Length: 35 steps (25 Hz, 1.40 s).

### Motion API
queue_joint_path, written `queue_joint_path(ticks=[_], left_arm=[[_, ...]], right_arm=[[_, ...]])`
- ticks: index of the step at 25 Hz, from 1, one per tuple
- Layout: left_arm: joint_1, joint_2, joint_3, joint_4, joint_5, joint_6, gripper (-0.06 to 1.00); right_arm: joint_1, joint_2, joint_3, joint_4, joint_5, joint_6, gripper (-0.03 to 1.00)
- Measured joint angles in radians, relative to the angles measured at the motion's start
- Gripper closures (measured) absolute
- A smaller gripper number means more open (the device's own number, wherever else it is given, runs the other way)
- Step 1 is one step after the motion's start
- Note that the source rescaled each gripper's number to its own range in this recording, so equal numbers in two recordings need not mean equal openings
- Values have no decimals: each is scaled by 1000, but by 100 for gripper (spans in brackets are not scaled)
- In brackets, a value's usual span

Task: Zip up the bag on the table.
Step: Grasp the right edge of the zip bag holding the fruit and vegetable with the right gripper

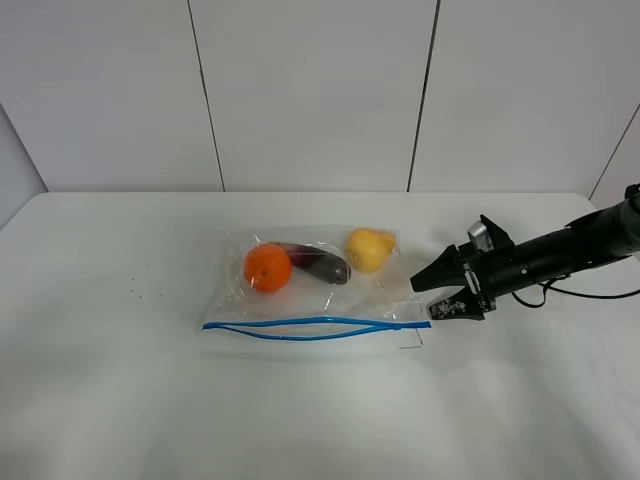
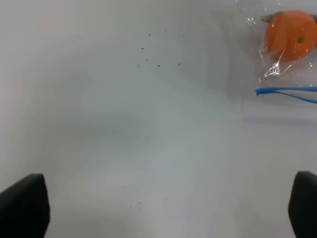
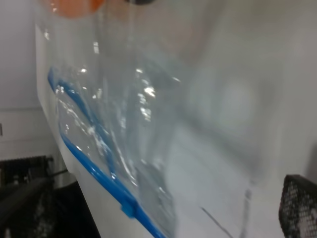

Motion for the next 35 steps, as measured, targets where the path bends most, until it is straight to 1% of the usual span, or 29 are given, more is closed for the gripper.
queue_joint_path(ticks=[5,9,19,20,24,26,28,32,35], left_arm=[[0,0,0,0,0,0,-6],[0,0,0,0,0,0,-6],[0,0,0,1,0,0,-6],[0,0,0,1,0,0,-6],[0,0,0,1,0,0,-6],[0,0,0,1,0,0,-6],[0,0,0,1,0,0,-6],[0,0,0,1,0,0,-6],[0,0,0,1,0,0,-6]], right_arm=[[62,0,-44,17,2,9,-3],[101,0,-49,25,2,14,-3],[108,0,-49,25,4,55,-3],[108,0,-49,25,4,57,-1],[108,0,-49,6,4,77,18],[108,0,-49,-11,4,88,24],[108,0,-49,-23,4,94,27],[108,0,-49,-32,4,110,30],[108,0,-49,-32,4,110,36]])
